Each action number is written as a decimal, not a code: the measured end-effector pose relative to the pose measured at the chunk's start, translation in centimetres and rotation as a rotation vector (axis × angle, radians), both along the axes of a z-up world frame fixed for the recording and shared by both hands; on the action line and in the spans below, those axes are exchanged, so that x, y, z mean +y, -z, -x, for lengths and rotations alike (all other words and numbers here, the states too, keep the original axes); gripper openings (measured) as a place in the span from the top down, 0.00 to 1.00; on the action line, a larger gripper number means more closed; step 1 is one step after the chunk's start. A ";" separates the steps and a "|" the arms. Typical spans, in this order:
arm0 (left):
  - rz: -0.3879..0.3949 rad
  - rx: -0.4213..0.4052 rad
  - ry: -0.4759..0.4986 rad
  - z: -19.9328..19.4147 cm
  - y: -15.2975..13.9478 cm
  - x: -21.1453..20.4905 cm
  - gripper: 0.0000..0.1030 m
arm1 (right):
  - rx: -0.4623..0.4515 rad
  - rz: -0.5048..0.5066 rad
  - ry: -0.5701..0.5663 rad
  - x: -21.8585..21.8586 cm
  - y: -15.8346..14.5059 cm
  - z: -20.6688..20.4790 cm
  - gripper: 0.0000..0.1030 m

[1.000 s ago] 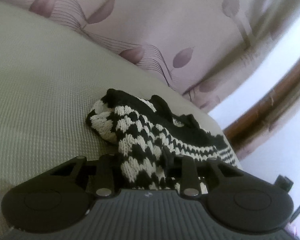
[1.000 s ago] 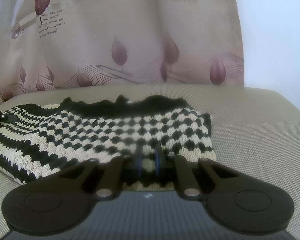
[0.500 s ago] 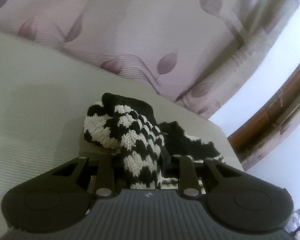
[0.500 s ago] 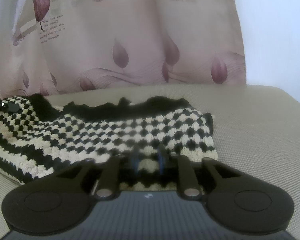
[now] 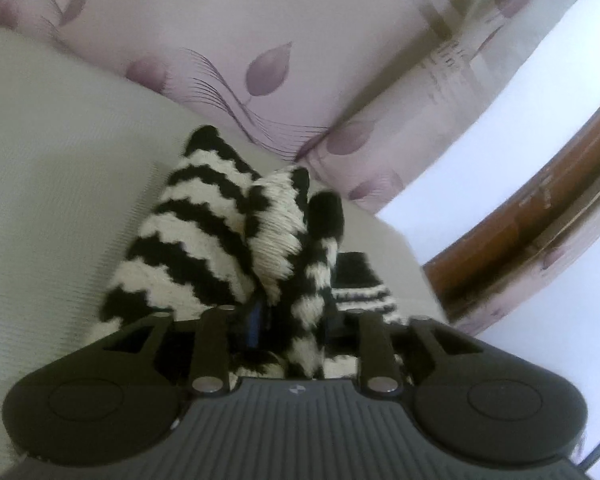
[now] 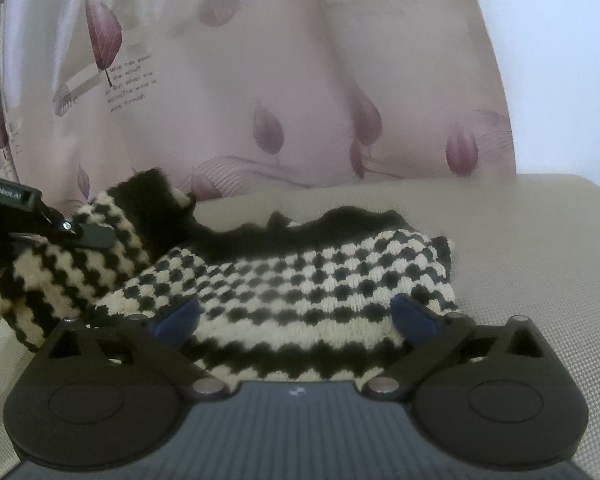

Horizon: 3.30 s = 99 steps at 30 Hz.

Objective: Fold small clothes

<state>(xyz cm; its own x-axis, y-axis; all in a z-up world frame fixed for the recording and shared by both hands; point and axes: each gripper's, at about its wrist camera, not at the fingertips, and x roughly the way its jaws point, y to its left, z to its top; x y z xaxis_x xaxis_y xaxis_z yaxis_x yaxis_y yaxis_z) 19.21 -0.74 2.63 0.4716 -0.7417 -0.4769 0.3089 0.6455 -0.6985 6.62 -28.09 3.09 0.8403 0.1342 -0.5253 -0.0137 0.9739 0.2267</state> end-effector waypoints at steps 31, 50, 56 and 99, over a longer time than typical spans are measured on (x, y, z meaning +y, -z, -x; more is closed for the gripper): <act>0.270 -0.175 0.040 5.9 2.8 8.2 0.18 | 0.160 -0.989 0.056 1.9 2.0 -5.8 0.00; 0.267 -0.271 -0.174 8.7 4.5 10.3 0.02 | 0.145 -0.516 -0.062 3.7 -3.1 -9.5 0.86; 0.262 -0.235 -0.188 8.3 5.0 10.4 0.02 | 0.090 -0.449 -0.030 -1.1 -6.2 -9.7 0.86; -0.053 -0.474 0.114 6.7 -0.1 -4.7 0.46 | 0.130 0.164 -0.299 -4.2 -4.6 2.4 0.83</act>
